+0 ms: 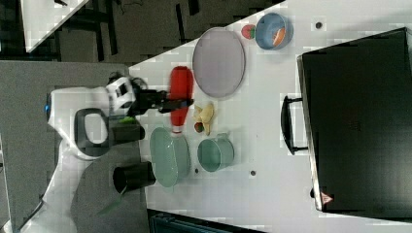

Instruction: Pick ketchup from strainer and place it on the table

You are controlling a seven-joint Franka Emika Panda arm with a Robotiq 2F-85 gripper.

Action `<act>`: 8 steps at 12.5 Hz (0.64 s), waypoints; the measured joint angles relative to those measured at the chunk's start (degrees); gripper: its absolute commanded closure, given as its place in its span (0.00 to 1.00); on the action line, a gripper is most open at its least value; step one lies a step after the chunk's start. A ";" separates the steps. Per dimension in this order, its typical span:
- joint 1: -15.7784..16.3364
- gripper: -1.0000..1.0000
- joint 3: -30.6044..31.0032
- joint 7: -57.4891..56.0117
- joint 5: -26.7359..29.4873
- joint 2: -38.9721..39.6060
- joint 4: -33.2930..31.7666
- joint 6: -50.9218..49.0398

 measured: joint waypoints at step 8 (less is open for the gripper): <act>-6.14 0.40 -3.73 -10.98 -0.10 -1.49 -17.46 14.88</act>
